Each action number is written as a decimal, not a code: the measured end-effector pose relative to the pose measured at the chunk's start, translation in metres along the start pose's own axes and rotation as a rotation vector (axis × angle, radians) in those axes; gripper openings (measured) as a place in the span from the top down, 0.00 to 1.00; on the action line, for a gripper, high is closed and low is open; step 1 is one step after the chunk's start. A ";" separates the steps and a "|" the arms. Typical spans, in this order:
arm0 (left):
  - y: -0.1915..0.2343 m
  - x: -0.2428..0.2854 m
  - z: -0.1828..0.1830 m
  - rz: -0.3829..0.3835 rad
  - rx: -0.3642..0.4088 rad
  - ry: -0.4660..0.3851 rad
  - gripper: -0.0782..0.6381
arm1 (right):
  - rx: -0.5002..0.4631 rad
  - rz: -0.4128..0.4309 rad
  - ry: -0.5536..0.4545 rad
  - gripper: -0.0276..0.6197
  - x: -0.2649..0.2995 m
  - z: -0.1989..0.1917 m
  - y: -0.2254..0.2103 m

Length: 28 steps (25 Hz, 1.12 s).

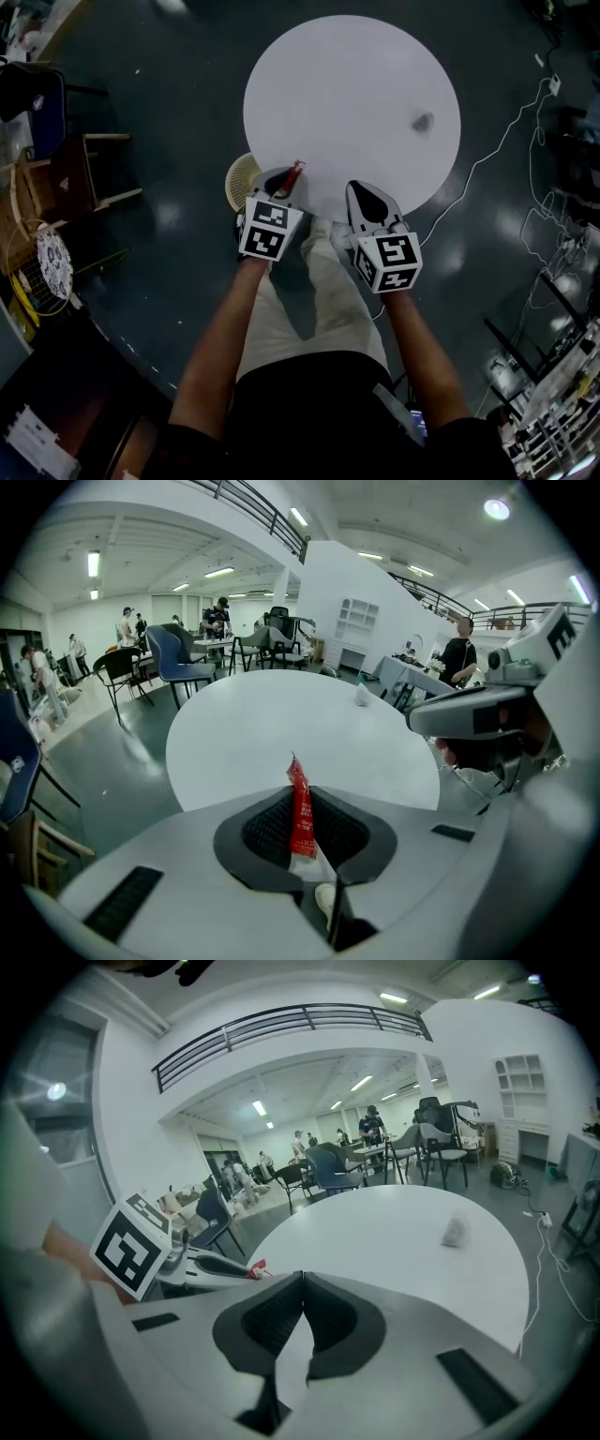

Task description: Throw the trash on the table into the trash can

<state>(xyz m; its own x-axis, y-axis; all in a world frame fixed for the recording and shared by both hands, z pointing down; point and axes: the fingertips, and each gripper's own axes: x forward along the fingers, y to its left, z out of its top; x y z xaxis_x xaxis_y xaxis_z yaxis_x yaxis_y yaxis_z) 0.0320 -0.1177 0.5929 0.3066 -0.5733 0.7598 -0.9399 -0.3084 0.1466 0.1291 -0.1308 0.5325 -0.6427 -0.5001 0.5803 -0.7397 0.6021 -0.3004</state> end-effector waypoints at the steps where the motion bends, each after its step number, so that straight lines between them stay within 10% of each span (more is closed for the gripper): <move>1: 0.004 -0.004 -0.002 0.004 -0.008 -0.003 0.82 | -0.008 -0.001 0.006 0.93 0.002 -0.002 0.004; 28: 0.166 -0.038 -0.160 0.014 -0.143 0.028 0.82 | -0.085 0.085 0.134 0.93 0.135 -0.080 0.188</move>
<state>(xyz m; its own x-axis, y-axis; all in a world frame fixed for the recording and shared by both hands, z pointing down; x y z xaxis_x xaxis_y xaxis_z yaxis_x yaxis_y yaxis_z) -0.1596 -0.0262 0.6898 0.2907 -0.5545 0.7798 -0.9565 -0.1881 0.2228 -0.0803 -0.0354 0.6149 -0.6656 -0.3615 0.6529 -0.6609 0.6919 -0.2907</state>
